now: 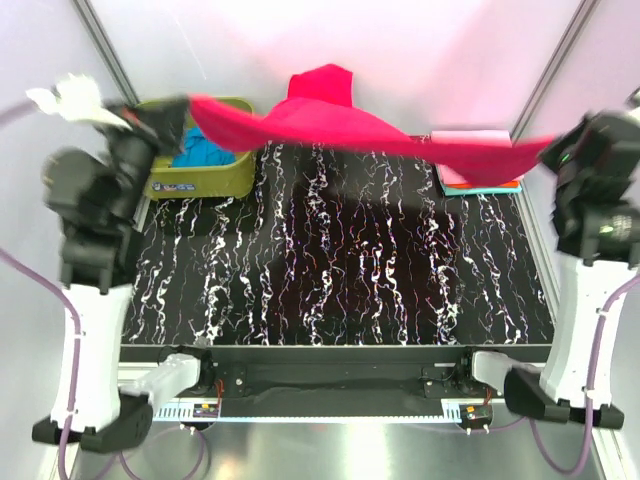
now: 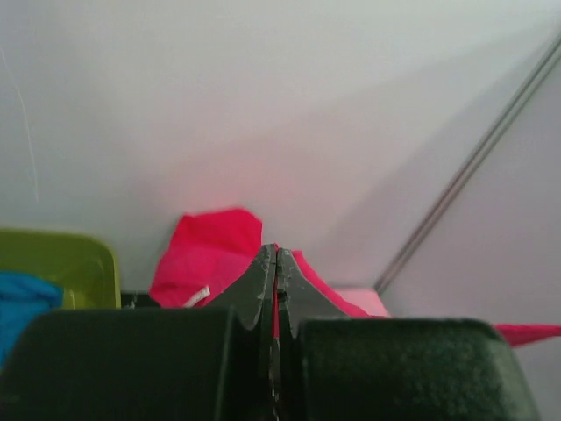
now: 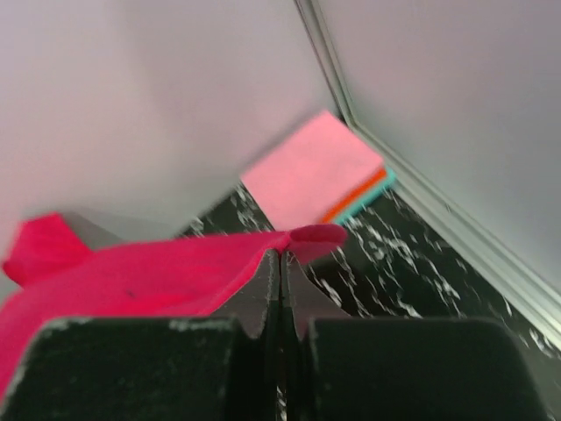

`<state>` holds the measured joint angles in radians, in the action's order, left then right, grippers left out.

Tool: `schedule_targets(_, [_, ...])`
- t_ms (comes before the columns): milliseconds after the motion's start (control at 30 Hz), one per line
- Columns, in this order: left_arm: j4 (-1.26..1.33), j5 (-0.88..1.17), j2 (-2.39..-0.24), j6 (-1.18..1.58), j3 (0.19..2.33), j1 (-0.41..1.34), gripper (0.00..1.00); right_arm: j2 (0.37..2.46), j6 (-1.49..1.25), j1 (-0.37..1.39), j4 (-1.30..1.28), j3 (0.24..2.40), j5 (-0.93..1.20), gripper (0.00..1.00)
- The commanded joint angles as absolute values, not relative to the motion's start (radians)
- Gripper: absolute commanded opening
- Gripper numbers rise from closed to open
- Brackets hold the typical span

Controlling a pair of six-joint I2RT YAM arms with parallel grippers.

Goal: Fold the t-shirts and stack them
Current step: Flatten the tshirt out

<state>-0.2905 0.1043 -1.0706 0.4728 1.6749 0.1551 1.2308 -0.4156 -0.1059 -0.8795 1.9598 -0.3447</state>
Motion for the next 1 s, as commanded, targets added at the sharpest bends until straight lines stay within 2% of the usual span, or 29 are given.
schedule_targets(0, [-0.203, 0.186, -1.014, 0.508, 1.373, 0.152, 0.0, 1.11, -0.426, -0.11, -0.721, 1.639, -0.344, 0.0])
schedule_targets(133, [-0.236, 0.253, -0.823, 0.535, 1.11, 0.153, 0.0, 1.037, -0.507, -0.11, -0.852, 1.404, -0.525, 0.0])
schedule_targets(233, [-0.283, 0.273, -0.689, 0.577, 0.878, 0.155, 0.0, 1.003, -0.561, -0.11, -0.933, 1.255, -0.432, 0.0])
schedule_targets(333, [-0.412, 0.22, -0.612, 0.558, 0.798, 0.156, 0.0, 0.979, -0.624, -0.11, -0.96, 1.117, -0.347, 0.0])
schedule_targets(567, [-0.551, 0.132, -0.566, 0.532, 0.696, 0.156, 0.0, 1.0, -0.732, -0.11, -0.948, 0.937, -0.124, 0.0])
schedule_targets(733, [-0.595, 0.106, -0.58, 0.549, 0.692, 0.158, 0.0, 1.0, -0.736, -0.11, -0.948, 0.933, -0.205, 0.0])
schedule_targets(967, [-0.664, 0.02, -0.606, 0.558, 0.794, 0.156, 0.0, 0.985, -0.744, -0.11, -0.965, 0.982, -0.221, 0.0])
